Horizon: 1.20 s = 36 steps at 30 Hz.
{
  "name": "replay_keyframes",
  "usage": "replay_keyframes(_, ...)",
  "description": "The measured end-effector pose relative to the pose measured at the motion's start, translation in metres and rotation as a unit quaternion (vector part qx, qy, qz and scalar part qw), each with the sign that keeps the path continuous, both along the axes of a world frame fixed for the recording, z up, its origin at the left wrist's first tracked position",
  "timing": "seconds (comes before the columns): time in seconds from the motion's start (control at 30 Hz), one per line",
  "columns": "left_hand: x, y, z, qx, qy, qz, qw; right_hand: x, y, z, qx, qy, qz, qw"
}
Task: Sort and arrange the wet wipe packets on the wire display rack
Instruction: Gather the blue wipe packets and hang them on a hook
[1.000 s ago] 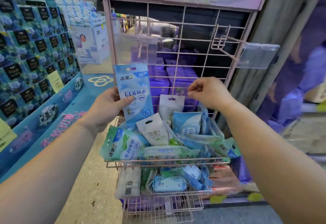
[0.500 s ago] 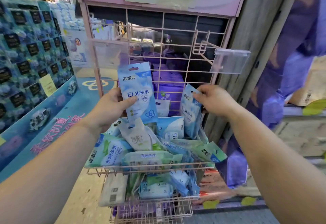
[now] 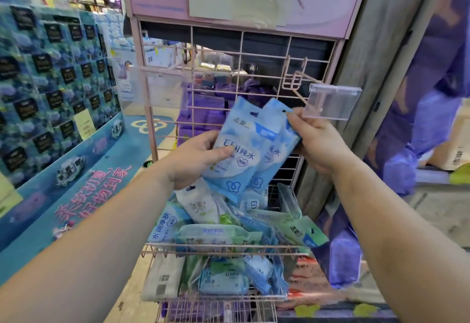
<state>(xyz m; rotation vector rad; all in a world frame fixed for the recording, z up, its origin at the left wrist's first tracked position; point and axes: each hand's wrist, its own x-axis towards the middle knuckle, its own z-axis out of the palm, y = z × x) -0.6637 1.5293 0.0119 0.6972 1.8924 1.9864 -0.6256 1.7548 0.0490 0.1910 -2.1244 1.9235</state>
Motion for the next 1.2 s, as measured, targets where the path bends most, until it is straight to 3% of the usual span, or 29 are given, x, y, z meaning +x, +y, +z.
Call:
replay_keyframes(0.1,0.003,0.009,0.003,-0.026,0.021,-0.013,0.999,-0.007,-0.022,0.003,0.041,-0.011,0.004,0.999)
replay_keyframes(0.27,-0.011,-0.008,-0.013,0.065,-0.026,0.097,0.993,-0.009,-0.013,-0.005,-0.066,-0.099,-0.005,0.993)
replay_keyframes(0.4,-0.020,-0.019,-0.024,0.061,-0.060,0.140,0.986,-0.009,-0.028,-0.028,0.107,-0.194,0.043,0.974)
replay_keyframes(0.47,-0.017,-0.012,-0.025,0.057,-0.060,0.138,0.987,-0.016,-0.051,-0.037,0.145,-0.166,0.029,0.975)
replay_keyframes(0.6,-0.019,-0.012,-0.023,0.056,-0.054,0.123,0.989,-0.025,-0.069,-0.045,0.097,-0.126,-0.026,0.987)
replay_keyframes(0.7,-0.018,-0.018,-0.019,0.022,-0.052,0.047,0.997,-0.023,-0.074,-0.046,0.127,-0.113,0.024,0.985)
replay_keyframes(0.8,-0.019,-0.024,-0.018,0.029,-0.025,0.059,0.998,-0.014,-0.072,-0.036,0.136,-0.134,0.060,0.980)
replay_keyframes(0.87,-0.024,-0.032,-0.022,0.049,-0.013,0.093,0.994,-0.001,-0.066,-0.026,0.320,-0.136,-0.010,0.937)
replay_keyframes(0.93,-0.028,-0.039,-0.027,0.080,-0.028,0.121,0.989,0.013,-0.067,-0.027,0.561,-0.138,-0.030,0.816)
replay_keyframes(1.0,-0.029,-0.042,-0.031,0.097,-0.037,0.112,0.988,0.023,-0.076,-0.045,0.690,-0.165,0.002,0.705)
replay_keyframes(1.03,-0.030,-0.042,-0.033,0.096,-0.037,0.106,0.989,0.026,-0.081,-0.057,0.722,-0.176,0.019,0.669)
replay_keyframes(1.1,-0.030,-0.043,-0.034,0.089,-0.036,0.099,0.990,0.024,-0.082,-0.075,0.749,-0.180,0.022,0.637)
replay_keyframes(1.2,-0.030,-0.044,-0.032,0.085,-0.044,0.093,0.991,0.022,-0.076,-0.080,0.740,-0.161,0.007,0.653)
